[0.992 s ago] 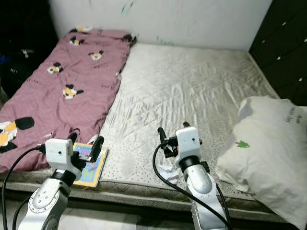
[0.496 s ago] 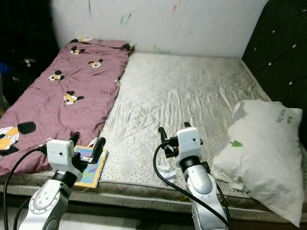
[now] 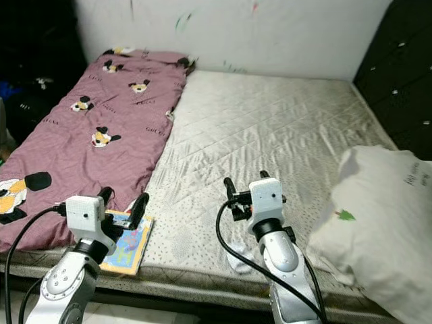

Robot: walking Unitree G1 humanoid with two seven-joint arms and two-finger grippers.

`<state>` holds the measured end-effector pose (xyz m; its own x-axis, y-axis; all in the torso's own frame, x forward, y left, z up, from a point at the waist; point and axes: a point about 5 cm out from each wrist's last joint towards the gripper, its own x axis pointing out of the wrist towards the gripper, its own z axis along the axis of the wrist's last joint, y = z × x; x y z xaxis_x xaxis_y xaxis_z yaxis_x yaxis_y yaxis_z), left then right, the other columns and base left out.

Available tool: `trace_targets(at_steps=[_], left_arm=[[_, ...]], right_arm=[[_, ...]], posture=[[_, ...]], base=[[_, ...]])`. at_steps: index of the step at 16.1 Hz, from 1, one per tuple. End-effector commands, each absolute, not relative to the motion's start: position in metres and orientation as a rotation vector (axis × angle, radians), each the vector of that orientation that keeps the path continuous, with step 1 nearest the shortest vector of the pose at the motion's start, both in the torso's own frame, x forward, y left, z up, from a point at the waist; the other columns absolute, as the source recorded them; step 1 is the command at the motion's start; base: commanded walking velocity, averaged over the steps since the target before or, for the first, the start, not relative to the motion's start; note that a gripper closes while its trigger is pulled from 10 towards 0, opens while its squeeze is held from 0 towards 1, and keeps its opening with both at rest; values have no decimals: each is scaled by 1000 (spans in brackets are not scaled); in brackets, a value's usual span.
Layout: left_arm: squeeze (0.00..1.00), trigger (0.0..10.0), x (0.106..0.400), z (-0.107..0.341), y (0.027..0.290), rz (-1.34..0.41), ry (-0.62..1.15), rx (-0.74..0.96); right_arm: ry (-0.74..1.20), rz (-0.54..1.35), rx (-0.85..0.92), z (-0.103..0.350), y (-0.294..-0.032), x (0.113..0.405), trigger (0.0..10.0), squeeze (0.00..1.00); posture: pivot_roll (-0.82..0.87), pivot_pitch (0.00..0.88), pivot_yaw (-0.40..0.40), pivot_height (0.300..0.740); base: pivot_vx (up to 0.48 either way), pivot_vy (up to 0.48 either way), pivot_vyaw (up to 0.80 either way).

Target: Clean up the room

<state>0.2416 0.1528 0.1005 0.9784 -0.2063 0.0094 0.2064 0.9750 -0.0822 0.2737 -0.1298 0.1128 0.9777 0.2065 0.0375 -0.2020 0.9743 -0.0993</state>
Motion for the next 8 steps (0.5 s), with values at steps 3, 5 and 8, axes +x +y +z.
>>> trace_targets(at_steps=[3, 5, 8], left_arm=[[0, 10000, 242, 102, 153, -215, -7, -79], [0, 10000, 242, 103, 153, -205, -14, -88], [0, 10000, 243, 102, 155, -181, -3, -66]], right_arm=[[-50, 208, -102, 112, -131, 275, 10000, 0], [-48, 211, -102, 111, -130, 275, 10000, 0], [-51, 212, -101, 111, -130, 274, 10000, 0]], posture=[[10, 27, -27, 740], [10, 27, -27, 740], [11, 31, -21, 740]], base=[[215, 0, 0], [0, 0, 0], [0, 0, 0]])
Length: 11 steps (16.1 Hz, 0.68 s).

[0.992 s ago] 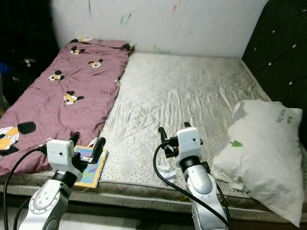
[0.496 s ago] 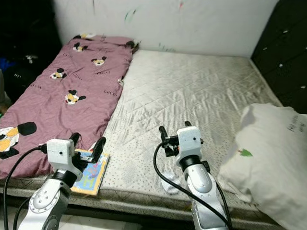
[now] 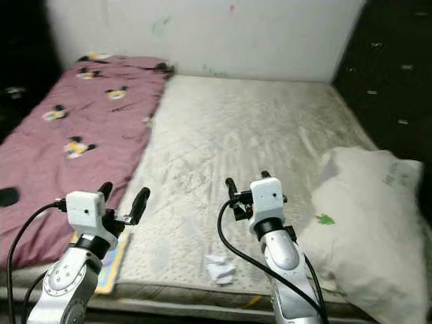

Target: Clean up the room

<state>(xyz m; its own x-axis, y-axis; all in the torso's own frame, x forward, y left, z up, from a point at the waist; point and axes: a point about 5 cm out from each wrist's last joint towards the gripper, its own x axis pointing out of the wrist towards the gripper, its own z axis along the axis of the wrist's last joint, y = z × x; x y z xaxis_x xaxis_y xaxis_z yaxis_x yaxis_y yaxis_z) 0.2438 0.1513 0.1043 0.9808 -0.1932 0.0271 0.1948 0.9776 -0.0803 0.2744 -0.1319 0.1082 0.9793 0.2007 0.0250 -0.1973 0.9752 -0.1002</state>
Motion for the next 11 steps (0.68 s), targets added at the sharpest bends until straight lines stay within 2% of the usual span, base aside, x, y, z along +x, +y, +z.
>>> trace_targets(at_steps=[1, 8, 10, 11], left_arm=[[0, 10000, 243, 101, 155, -175, -2, -61], [0, 10000, 241, 98, 168, -57, 30, -15], [0, 10000, 240, 97, 170, -53, 34, 2], [0, 10000, 239, 97, 169, -58, 37, 2]], right_arm=[[-51, 211, -99, 111, -130, 274, 10000, 0], [-45, 243, -6, 114, -127, 272, 10000, 0], [-34, 292, -60, 112, -121, 268, 10000, 0], [-37, 294, -62, 112, -120, 266, 10000, 0]], posture=[[11, 31, -21, 740], [12, 36, -23, 740], [12, 55, -25, 740], [11, 65, -25, 740]], base=[[0, 0, 0], [0, 0, 0], [0, 0, 0], [0, 0, 800]])
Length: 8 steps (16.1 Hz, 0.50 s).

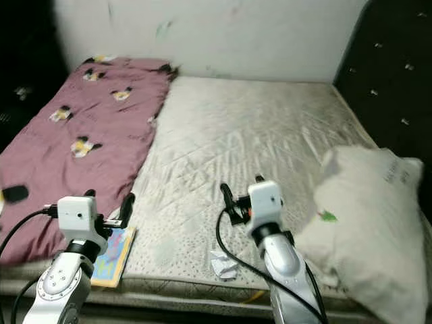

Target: Clean up the room

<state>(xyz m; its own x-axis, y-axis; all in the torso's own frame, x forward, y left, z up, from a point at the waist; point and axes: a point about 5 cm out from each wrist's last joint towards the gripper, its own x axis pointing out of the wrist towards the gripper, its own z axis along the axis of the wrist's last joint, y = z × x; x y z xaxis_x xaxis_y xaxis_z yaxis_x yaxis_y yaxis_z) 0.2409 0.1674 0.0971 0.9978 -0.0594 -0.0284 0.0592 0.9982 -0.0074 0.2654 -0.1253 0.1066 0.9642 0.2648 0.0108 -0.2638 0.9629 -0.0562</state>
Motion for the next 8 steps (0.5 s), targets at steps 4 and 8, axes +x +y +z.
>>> trace_targets(at_steps=[4, 8], left_arm=[[0, 10000, 237, 99, 171, -53, 37, 0], [0, 10000, 234, 104, 183, 44, 11, 20]], right_arm=[[-40, 263, -27, 115, -124, 266, 10000, 0], [-59, 95, -63, 120, -147, 268, 10000, 0]], posture=[[10, 95, -26, 740], [11, 114, -25, 740]], base=[[0, 0, 369], [0, 0, 0]])
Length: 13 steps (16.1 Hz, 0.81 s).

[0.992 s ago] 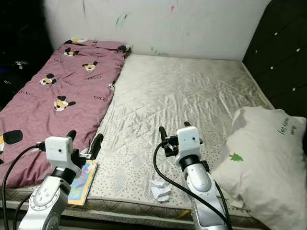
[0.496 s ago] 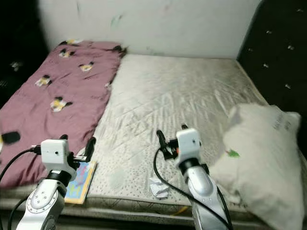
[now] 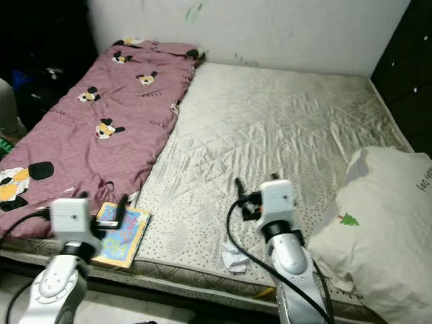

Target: Clean up the room

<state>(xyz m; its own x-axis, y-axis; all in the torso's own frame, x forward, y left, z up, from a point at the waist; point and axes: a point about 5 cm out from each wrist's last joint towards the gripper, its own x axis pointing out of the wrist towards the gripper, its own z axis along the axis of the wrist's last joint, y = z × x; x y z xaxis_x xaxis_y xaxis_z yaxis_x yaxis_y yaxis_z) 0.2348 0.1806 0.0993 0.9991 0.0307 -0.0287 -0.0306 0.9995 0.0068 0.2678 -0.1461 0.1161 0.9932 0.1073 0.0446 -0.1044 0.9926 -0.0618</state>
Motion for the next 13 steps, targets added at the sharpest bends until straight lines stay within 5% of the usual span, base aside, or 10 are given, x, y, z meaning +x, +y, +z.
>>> trace_targets(at_steps=[1, 9, 13], left_arm=[[0, 10000, 233, 104, 184, 56, 9, 21], [0, 10000, 207, 95, 195, 94, 77, -30], [0, 10000, 211, 96, 193, 76, 79, -28]], right_arm=[[-56, 89, -56, 120, -148, 267, 10000, 0], [7, 77, -98, 112, -168, 242, 10000, 0], [4, 97, -87, 113, -161, 247, 10000, 0]], posture=[[11, 114, -25, 740], [15, 106, -33, 740], [22, 95, -30, 740]], base=[[0, 0, 0], [0, 0, 0], [0, 0, -705]])
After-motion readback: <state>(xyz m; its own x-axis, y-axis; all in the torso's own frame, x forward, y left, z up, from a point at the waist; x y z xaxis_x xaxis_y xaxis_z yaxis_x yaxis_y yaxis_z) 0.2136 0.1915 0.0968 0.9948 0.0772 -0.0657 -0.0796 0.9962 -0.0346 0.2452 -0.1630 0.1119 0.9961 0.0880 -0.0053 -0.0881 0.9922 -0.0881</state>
